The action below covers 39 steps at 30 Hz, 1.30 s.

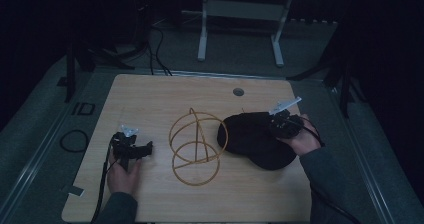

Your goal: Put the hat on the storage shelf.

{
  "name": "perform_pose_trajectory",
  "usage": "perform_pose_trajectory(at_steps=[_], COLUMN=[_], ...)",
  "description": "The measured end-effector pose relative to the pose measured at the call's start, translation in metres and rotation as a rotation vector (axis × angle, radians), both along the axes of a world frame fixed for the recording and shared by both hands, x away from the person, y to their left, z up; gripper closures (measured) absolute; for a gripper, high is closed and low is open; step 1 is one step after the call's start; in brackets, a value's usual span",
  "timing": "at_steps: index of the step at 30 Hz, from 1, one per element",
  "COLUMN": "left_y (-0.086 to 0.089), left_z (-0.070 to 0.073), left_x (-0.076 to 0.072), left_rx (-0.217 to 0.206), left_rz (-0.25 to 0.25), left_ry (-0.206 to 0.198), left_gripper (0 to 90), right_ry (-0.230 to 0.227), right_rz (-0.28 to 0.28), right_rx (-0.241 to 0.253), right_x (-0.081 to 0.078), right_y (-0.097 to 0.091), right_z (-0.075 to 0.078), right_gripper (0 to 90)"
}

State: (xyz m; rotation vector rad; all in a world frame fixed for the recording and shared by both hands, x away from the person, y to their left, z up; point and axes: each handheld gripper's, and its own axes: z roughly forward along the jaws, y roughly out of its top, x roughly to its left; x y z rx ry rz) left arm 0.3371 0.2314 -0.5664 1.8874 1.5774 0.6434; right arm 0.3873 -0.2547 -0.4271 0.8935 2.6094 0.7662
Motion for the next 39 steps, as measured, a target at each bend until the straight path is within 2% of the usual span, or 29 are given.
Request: perform_pose_trajectory(at_steps=[17, 39], left_y=[0.000, 0.000], left_z=[0.000, 0.000], left_x=[0.000, 0.000], left_rx=[0.000, 0.000], left_rz=[0.000, 0.000], left_ry=[0.000, 0.001], left_gripper=[12.6, 12.6], right_ry=[-0.019, -0.028], right_rz=[0.039, 0.101], right_rx=[-0.005, -0.075], right_x=[0.001, 0.003], right_y=[0.004, 0.015], right_z=[0.018, 0.042], right_gripper=[85.3, 85.3])
